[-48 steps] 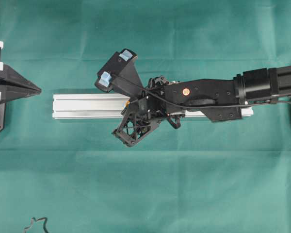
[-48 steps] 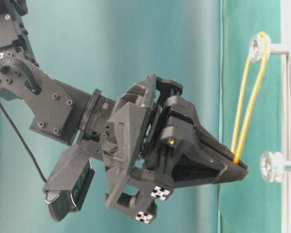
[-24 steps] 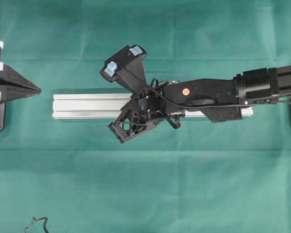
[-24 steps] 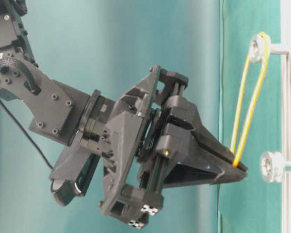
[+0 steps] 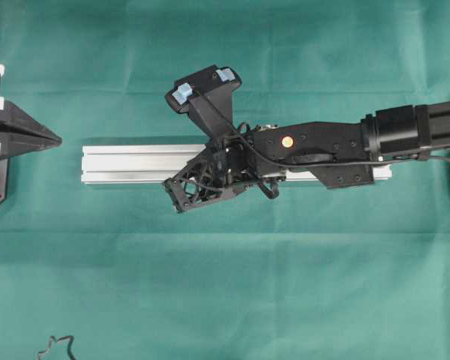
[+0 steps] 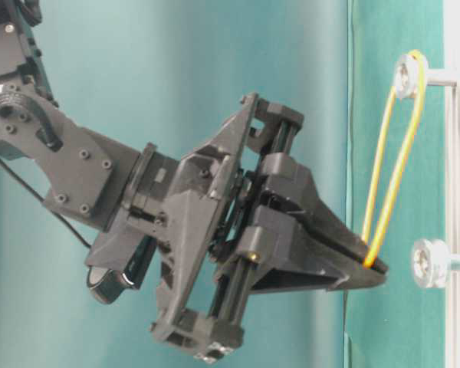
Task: Hook the rubber onto the shaft.
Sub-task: 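Stretch the band left toward the left metal peg with the right gripper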
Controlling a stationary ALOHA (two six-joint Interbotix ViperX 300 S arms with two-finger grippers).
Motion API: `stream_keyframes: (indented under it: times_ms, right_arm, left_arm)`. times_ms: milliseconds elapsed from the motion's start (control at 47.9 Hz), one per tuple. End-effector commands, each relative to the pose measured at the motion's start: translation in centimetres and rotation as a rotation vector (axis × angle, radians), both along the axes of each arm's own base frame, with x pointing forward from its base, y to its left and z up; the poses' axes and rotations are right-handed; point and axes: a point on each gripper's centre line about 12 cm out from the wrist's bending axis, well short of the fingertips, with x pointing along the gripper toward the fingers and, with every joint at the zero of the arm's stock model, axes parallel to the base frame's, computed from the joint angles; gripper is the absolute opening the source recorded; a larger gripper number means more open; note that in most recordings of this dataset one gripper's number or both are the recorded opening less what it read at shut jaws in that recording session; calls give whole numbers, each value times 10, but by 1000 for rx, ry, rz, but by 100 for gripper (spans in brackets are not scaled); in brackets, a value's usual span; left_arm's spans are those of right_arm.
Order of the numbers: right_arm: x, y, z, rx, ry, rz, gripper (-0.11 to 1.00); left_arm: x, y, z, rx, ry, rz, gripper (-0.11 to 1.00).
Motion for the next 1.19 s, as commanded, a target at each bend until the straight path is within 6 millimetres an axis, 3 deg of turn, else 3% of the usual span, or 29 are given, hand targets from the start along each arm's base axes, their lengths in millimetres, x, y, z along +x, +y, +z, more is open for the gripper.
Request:
stream_keyframes:
  times_ms: [0, 438, 1169]
  right_arm:
    - [6, 1, 18, 1, -51, -3, 9]
    - [31, -4, 6, -12, -61, -48, 9]
    - [31, -9, -8, -16, -16, -60, 9]
  left_arm:
    - [3, 1, 12, 6, -28, 2, 0]
    - [2, 1, 12, 0, -31, 5, 0]
    - [2, 1, 12, 0, -31, 5, 0]
